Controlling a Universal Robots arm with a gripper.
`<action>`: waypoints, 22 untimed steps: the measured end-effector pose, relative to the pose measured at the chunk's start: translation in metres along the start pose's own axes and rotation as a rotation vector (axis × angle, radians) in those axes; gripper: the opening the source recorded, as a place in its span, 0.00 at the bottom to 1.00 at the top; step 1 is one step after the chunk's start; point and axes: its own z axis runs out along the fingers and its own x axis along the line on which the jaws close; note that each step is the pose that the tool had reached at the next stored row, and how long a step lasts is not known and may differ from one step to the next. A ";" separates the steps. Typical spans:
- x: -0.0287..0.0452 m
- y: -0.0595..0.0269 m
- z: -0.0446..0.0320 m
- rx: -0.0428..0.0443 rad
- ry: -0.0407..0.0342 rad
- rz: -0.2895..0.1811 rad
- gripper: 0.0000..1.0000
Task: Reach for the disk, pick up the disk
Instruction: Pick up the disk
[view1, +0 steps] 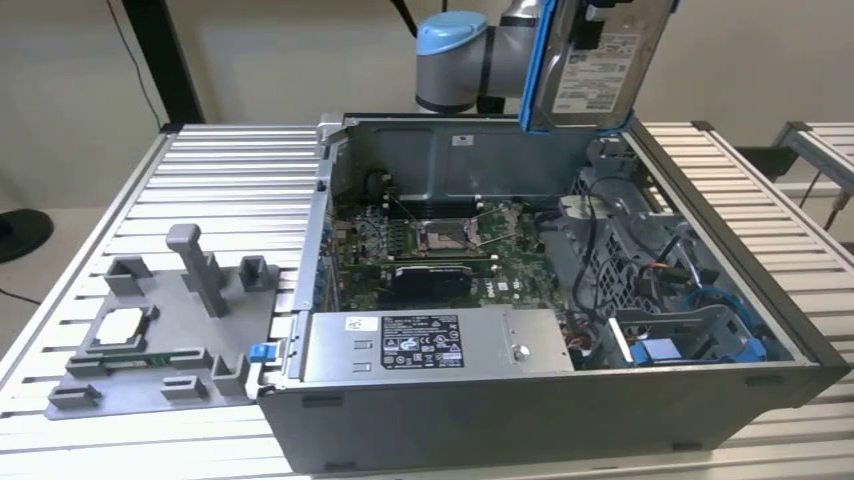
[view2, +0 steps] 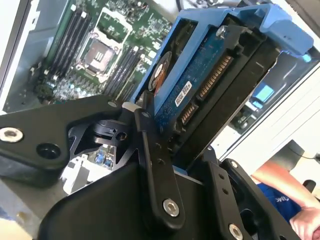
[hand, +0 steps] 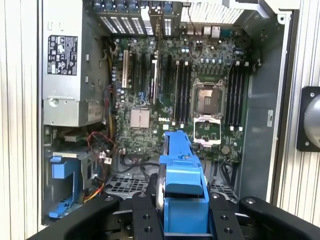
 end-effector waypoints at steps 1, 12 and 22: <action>0.0005 -0.0037 0.0000 0.0000 0.0000 0.000 0.00; 0.0055 -0.0403 0.0006 0.0001 0.0000 -0.001 0.00; 0.0071 -0.0595 0.0009 0.0001 0.0000 -0.001 0.00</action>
